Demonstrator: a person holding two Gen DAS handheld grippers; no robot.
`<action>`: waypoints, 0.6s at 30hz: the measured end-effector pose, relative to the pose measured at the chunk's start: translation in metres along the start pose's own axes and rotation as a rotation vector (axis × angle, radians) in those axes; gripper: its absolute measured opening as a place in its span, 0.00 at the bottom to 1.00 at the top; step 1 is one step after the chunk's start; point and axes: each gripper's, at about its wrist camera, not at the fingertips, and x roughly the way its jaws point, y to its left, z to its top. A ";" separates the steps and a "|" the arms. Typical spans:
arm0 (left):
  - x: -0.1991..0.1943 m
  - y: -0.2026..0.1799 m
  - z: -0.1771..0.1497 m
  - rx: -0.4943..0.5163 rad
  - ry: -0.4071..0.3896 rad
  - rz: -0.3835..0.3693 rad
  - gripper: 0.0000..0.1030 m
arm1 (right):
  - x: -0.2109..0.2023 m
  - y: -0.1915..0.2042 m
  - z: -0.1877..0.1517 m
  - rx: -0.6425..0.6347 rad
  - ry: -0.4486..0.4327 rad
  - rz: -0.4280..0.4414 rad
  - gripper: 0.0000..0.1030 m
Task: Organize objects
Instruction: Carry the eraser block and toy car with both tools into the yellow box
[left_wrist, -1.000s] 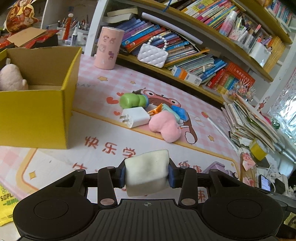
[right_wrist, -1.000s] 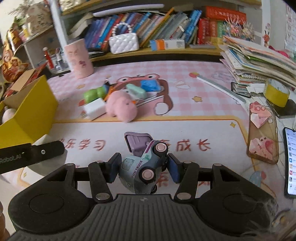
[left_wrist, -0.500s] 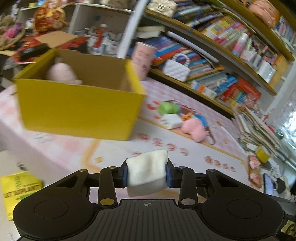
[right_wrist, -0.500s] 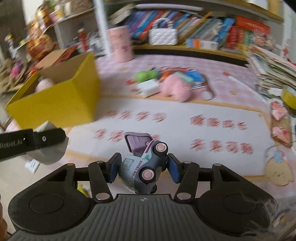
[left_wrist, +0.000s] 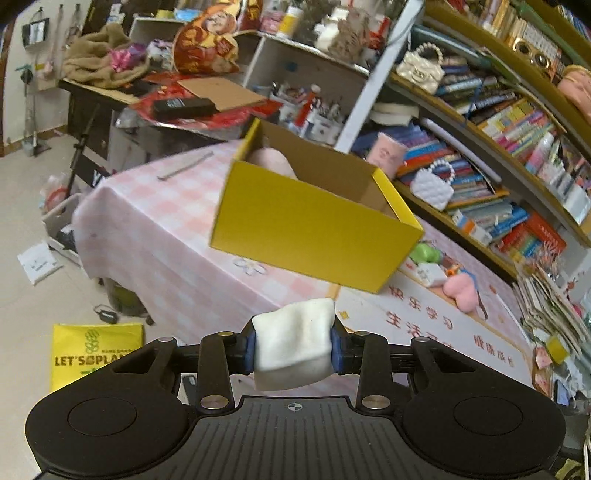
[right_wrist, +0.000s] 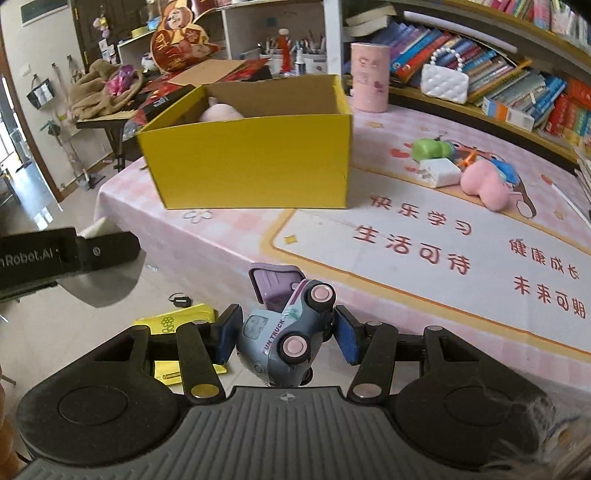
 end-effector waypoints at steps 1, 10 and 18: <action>-0.003 0.002 0.001 0.001 -0.005 -0.001 0.33 | -0.001 0.003 0.000 -0.005 -0.001 0.001 0.50; -0.017 0.010 0.007 0.033 -0.039 -0.044 0.33 | -0.012 0.027 0.002 -0.026 -0.027 -0.027 0.50; -0.020 0.010 0.011 0.048 -0.035 -0.071 0.33 | -0.017 0.030 0.007 -0.006 -0.040 -0.051 0.50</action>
